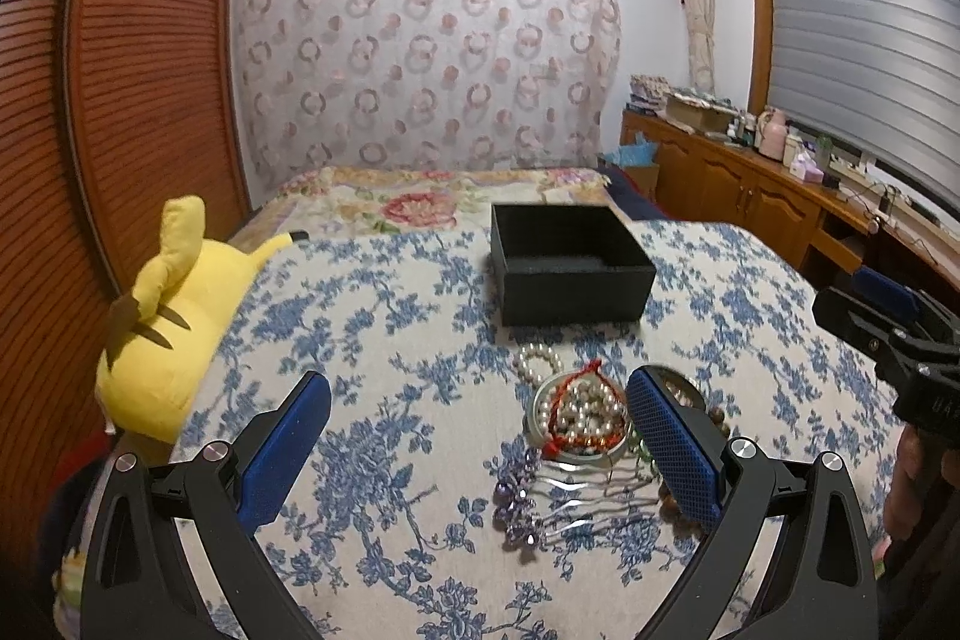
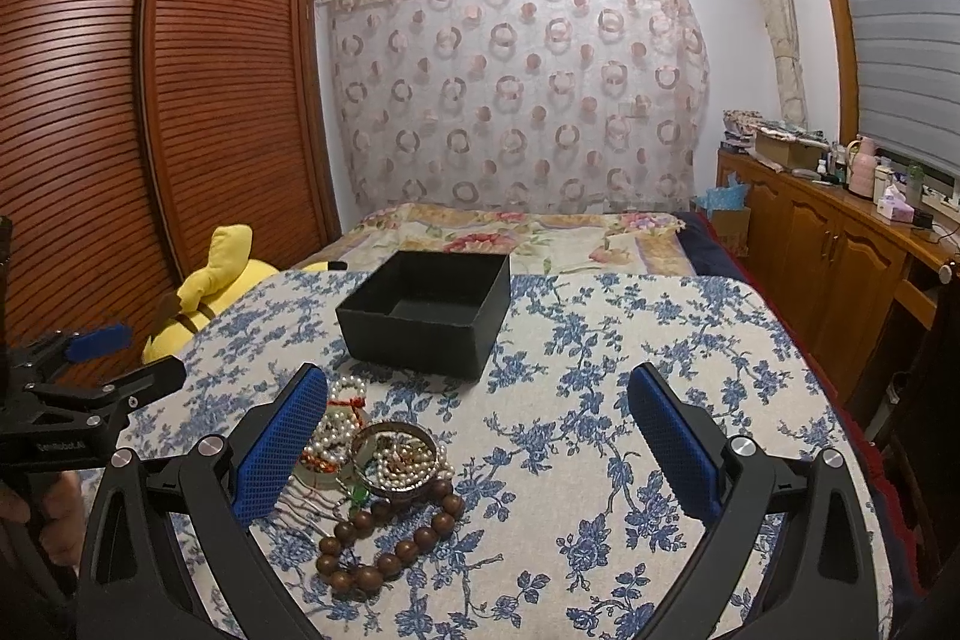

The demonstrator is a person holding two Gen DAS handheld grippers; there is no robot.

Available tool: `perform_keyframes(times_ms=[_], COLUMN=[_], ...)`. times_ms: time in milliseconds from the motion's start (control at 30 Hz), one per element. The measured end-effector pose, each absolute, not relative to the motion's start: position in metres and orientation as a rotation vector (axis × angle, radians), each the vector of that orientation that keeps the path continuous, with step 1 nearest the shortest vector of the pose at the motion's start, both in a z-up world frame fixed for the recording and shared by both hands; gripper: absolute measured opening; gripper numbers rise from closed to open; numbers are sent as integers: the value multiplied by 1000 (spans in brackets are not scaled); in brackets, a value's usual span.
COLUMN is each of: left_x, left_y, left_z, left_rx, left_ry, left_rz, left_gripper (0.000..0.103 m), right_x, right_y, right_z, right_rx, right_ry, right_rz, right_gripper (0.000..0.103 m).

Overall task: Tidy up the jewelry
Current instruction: 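Grasp the red string bracelet with the left tool while the right tool grasps the silver bangle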

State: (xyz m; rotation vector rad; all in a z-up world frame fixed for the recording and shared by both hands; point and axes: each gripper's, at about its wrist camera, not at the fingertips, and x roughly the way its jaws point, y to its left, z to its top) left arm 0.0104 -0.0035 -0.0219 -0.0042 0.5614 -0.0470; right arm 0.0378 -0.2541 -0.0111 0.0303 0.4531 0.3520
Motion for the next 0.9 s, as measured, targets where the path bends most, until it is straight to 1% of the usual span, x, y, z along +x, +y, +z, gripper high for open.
perform_keyframes(times_ms=[33, 67, 133, 200, 567, 900], left_x=[12, 13, 16, 19, 31, 39], left_y=[-2, -2, 0, 1, 9, 18], left_z=[-25, -28, -35, -40, -66, -79], left_rx=[-6, -8, -12, -12, -25, -77], left_ry=[569, 576, 593, 608, 696, 742], left_rz=[-52, -55, -63, -70, -127, -201], left_gripper=[95, 95, 95, 95, 95, 95], right_x=[41, 45, 50, 56, 86, 111], right_y=[-254, -253, -253, -249, -211, -190], right_z=[-16, -20, -27, -36, -70, -83], right_rx=[24, 17, 12, 0, -74, -111], right_ry=[475, 495, 526, 568, 747, 844], right_rz=[372, 379, 398, 430, 573, 612], right_gripper=[94, 91, 90, 87, 86, 86])
